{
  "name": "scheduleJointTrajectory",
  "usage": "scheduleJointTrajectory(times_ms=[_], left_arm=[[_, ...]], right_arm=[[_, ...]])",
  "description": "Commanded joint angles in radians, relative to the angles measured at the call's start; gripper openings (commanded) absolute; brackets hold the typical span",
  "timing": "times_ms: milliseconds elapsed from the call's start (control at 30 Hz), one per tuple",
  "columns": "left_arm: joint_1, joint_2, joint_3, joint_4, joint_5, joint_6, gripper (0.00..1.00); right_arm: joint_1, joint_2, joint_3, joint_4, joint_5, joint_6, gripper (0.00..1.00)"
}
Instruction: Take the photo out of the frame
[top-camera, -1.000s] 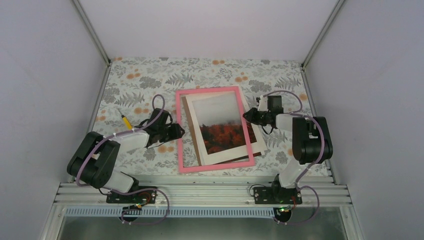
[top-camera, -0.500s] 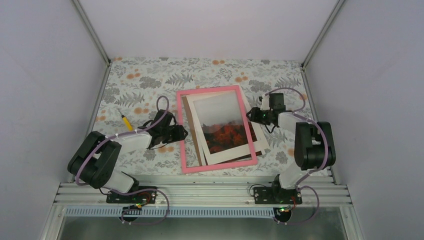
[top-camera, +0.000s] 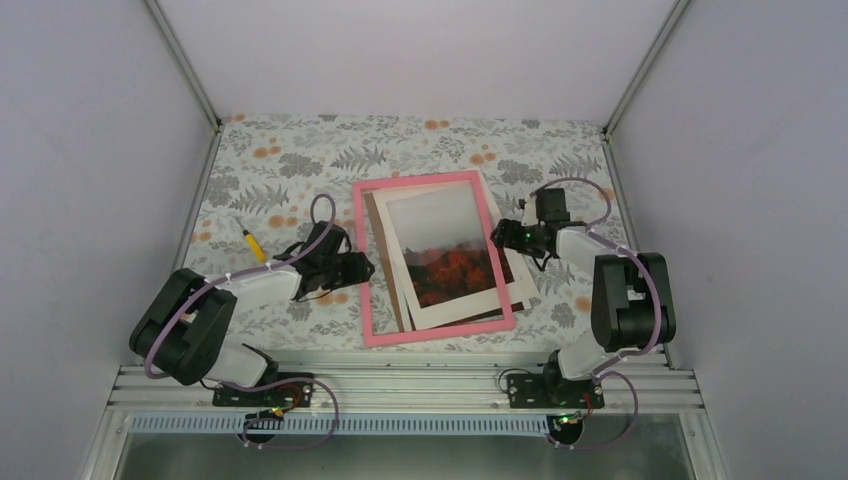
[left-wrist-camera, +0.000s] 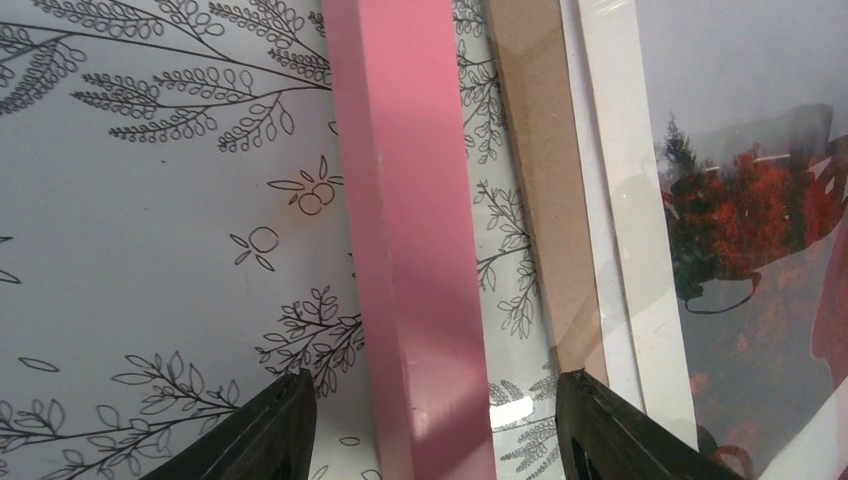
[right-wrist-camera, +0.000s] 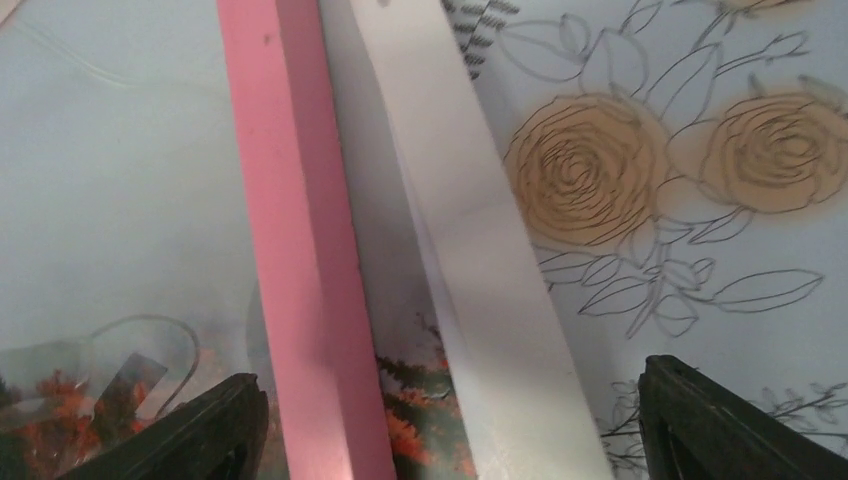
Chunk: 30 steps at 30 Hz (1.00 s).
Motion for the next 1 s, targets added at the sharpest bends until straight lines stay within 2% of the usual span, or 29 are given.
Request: scheduleJointTrajectory(times_ms=[0,267,567,767,967], left_arm=[[-0.016,-0.001,-0.022,-0.014,0.000,-0.014,0.62],[-0.036,0.028,-0.031,0.025,0.017,-0.031,0.62],[-0.043,0.031,-0.018,0.018,0.004,-0.023,0.63],[-0.043,0.021,-0.003,-0.004,-0.020,-0.014,0.63],[-0.043,0.013,-0.003,-0.029,-0.049,-0.001,0.62]], right_arm=[[0.038,0.004,-0.020,-0.027,0.018,-0.001,0.84],[0.124,0.014,-0.040,-0.057,0.042,0.019,0.86],[0.231,-0.044,-0.069,-0.092,0.024,0.062,0.84],[0.253,-0.073,-0.078,-0.101,0.055,0.075,0.83],[0.285,-0.069,-0.060,-0.104,0.048,0.083,0.77]])
